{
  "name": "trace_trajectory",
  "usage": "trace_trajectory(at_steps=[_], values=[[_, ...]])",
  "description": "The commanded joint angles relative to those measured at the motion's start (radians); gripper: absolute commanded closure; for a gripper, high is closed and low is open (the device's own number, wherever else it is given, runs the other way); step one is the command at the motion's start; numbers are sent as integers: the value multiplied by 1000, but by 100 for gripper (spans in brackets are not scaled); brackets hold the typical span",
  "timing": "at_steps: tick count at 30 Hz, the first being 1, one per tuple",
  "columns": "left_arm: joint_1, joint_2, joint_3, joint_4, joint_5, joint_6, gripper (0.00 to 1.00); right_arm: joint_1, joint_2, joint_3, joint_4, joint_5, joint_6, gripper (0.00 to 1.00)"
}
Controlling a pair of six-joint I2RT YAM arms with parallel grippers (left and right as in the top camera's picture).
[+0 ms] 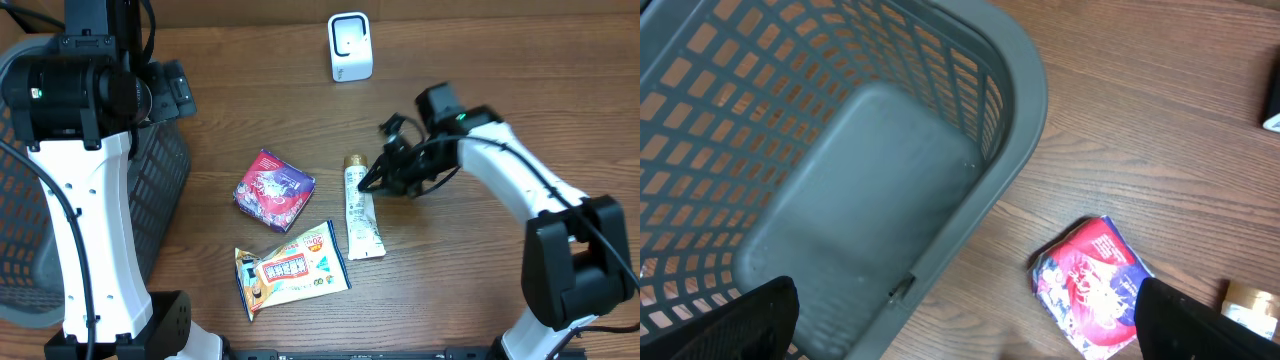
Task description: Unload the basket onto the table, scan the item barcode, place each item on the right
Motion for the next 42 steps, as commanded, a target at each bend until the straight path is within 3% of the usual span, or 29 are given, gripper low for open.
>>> trace_trajectory(at_steps=[1,13,26,36,42], values=[[6,0,-2,-4,5,-14,1,24,2,-44,61,-62,56,96],[6,0,-2,-4,5,-14,0,67,46,-61,148,103,78,96],[6,0,-2,-4,4,-13,0,68,245,-72,158,149,-89,96],[6,0,-2,-4,4,-13,0,43,327,-86,154,154,-118,96],[6,0,-2,-4,4,-9,0,-14,327,-85,70,385,-147,96]])
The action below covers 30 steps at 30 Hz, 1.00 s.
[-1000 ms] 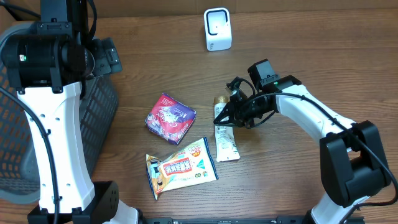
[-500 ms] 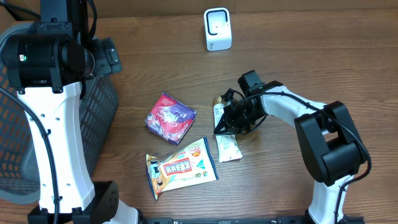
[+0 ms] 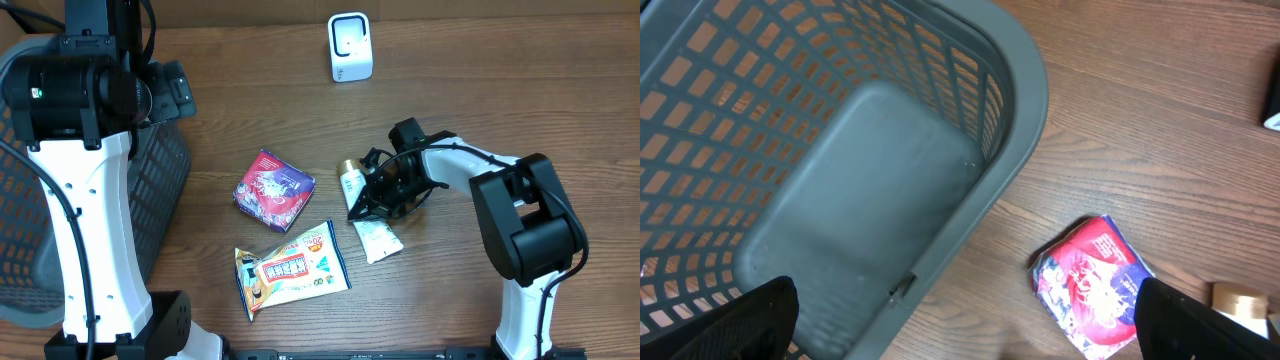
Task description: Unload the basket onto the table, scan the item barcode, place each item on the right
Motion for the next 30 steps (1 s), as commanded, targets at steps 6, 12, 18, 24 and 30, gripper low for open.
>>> trace_trajectory(at_steps=[6,12,18,24,30], values=[[6,1,-2,-2,4,-10,0,-72,53,16,-193,206,-250,96],[6,0,-2,-2,3,-9,0,-46,-50,109,-323,106,-319,82],[6,0,-2,-2,0,-9,0,-41,-196,181,-417,89,-319,23],[6,0,-2,-2,0,-10,0,-79,-285,189,-450,222,-374,0],[6,0,-2,-2,1,-10,0,-122,-257,155,-390,314,-514,0]])
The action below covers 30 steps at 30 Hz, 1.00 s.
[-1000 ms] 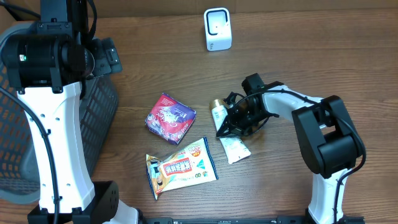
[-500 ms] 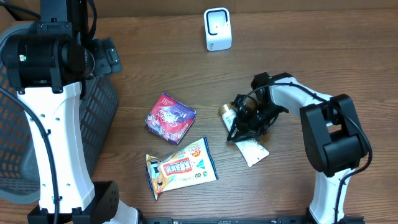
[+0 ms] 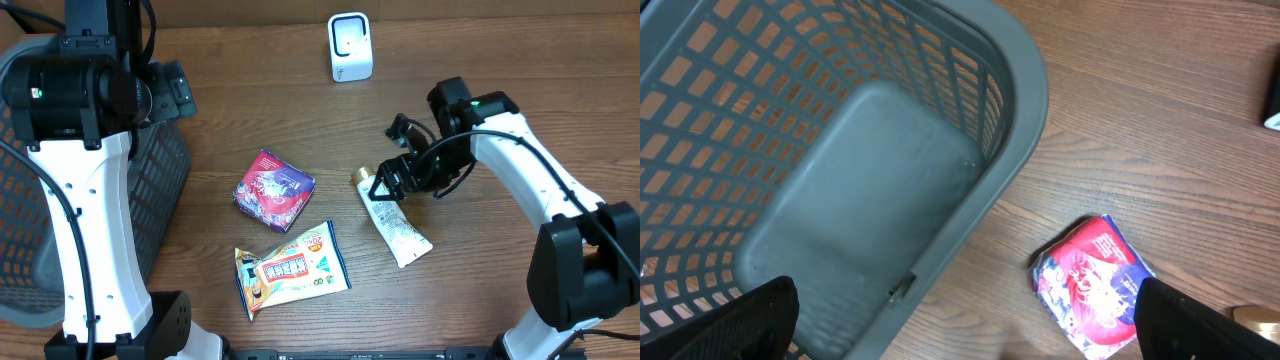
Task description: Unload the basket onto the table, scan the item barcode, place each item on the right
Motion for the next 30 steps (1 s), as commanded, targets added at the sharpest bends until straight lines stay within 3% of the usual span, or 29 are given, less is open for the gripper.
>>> trace_trajectory(at_steps=[1,7,14,21,30], values=[[6,0,-2,-2,1,-10,0,-17,23,-34,40,56,-117,0],[6,0,-2,-2,0,-10,0,-30,35,-93,137,56,-210,0],[6,0,-2,-2,1,-10,0,-47,117,-102,193,28,-213,0],[6,0,-2,-2,1,-10,0,-49,245,-102,195,-13,-232,0],[6,0,-2,-2,1,-10,0,-9,258,-121,142,-79,-280,4]])
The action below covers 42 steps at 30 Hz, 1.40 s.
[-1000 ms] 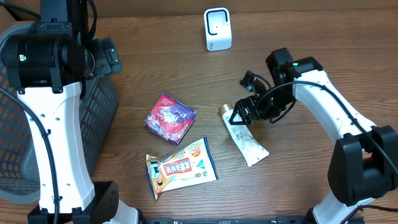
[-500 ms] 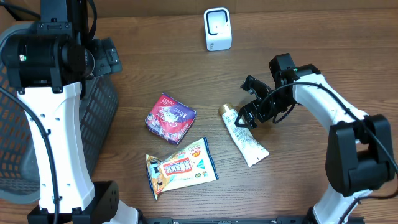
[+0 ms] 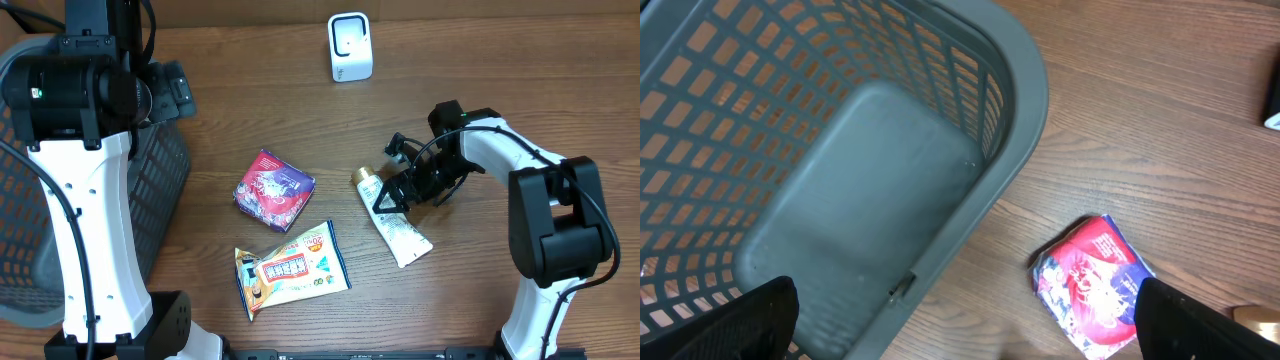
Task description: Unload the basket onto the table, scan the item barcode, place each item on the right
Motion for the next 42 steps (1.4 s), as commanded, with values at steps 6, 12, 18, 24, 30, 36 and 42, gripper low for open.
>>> trace_trajectory(at_steps=[6,12,18,24,30,36,42], values=[[6,0,-2,-2,0,-9,0,36,39,-86,43,45,-24,22],[6,0,-2,-2,0,-9,0,36,39,-150,106,45,-16,28],[6,0,-2,-2,0,-9,0,47,39,-201,168,47,12,17],[6,0,-2,-2,0,-9,0,67,39,-212,219,144,136,0],[6,0,-2,-2,0,-10,1,119,39,-214,232,220,136,26],[6,2,-2,-2,43,4,0,167,39,-231,255,272,143,72],[6,8,-2,-2,88,61,1,163,39,-239,270,270,158,96]])
